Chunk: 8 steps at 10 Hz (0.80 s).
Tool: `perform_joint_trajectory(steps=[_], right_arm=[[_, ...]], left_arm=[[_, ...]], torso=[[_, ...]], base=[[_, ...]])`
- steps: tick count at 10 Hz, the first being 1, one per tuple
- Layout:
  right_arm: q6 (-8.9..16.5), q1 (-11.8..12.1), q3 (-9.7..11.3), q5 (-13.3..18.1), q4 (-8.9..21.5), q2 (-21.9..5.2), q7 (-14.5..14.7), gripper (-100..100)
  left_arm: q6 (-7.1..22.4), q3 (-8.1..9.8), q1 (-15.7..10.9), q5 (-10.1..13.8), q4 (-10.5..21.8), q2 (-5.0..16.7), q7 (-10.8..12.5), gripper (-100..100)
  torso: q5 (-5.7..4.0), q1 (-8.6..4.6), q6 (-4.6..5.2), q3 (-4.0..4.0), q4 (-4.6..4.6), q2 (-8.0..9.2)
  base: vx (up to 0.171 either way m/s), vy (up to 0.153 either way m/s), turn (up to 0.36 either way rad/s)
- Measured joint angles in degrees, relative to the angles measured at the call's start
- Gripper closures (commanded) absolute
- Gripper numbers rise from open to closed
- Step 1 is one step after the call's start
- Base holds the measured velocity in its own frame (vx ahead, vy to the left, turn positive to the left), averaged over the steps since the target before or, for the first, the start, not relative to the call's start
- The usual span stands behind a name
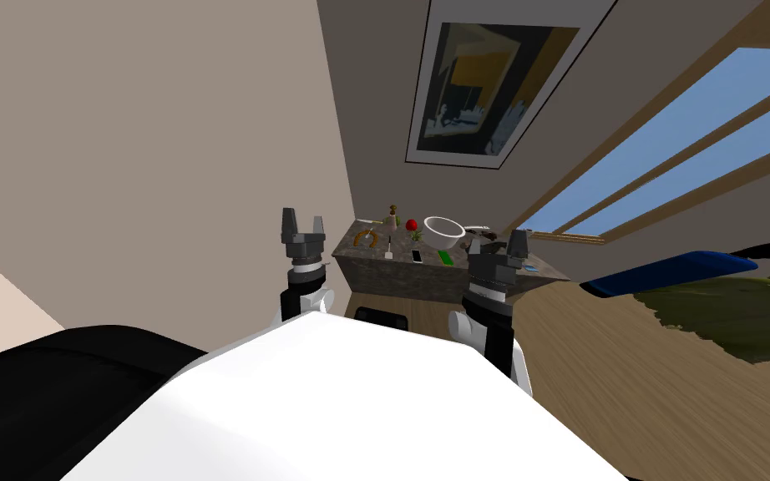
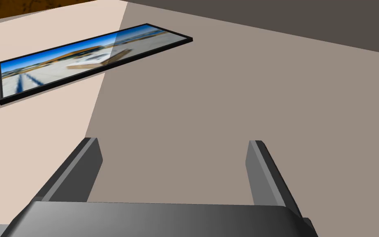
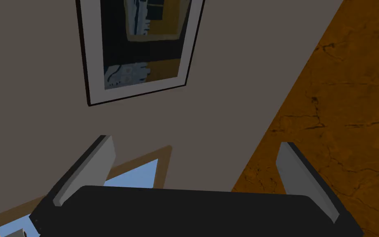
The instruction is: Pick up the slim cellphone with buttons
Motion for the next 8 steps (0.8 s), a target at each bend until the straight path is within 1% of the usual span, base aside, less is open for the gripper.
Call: perform_joint_trajectory(steps=[2, 3, 4, 5, 7, 8], right_arm=[[0.47, 0.20, 0.42, 1.24, 0.36, -2.26, 0.54, -100], [1.25, 0.03, 0.54, 2.20, 0.56, -3.70, 0.97, -100], [2.07, -0.72, 0.70, 3.51, 1.61, -4.98, 1.60, -100], [2.46, -0.76, 0.73, 4.89, 2.75, -6.32, 2.23, -100], [5.22, -0.98, 2.22, 8.80, 3.58, -8.23, 4.33, -100], [5.39, -1.17, 2.01, 9.72, 4.68, -8.81, 4.80, -100]], left_arm=[[0.00, 0.00, 0.00, 0.00, 0.00, 0.00, 0.00, 0], [0.00, 0.00, 0.00, 0.00, 0.00, 0.00, 0.00, 0], [0.00, 0.00, 0.00, 0.00, 0.00, 0.00, 0.00, 0], [0.00, 0.00, 0.00, 0.00, 0.00, 0.00, 0.00, 0], [0.00, 0.00, 0.00, 0.00, 0.00, 0.00, 0.00, 0], [0.00, 0.00, 0.00, 0.00, 0.00, 0.00, 0.00, 0]], torso=[[-0.01, -0.05, 0.00, -0.01, 0.00, -0.02], [-0.01, -0.06, -0.01, -0.02, -0.01, -0.03], [-0.02, -0.08, -0.01, -0.03, -0.01, -0.05], [-0.03, -0.11, 0.00, -0.03, -0.01, -0.04], [-0.03, -0.12, 0.00, -0.02, -0.01, -0.04], [-0.03, -0.09, 0.01, -0.01, -0.01, -0.02]], base=[[0.007, -0.011, 0.039], [0.008, -0.015, 0.048], [0.007, -0.023, 0.059], [0.008, -0.029, 0.071], [0.003, -0.024, 0.046], [-0.001, -0.015, 0.049]])
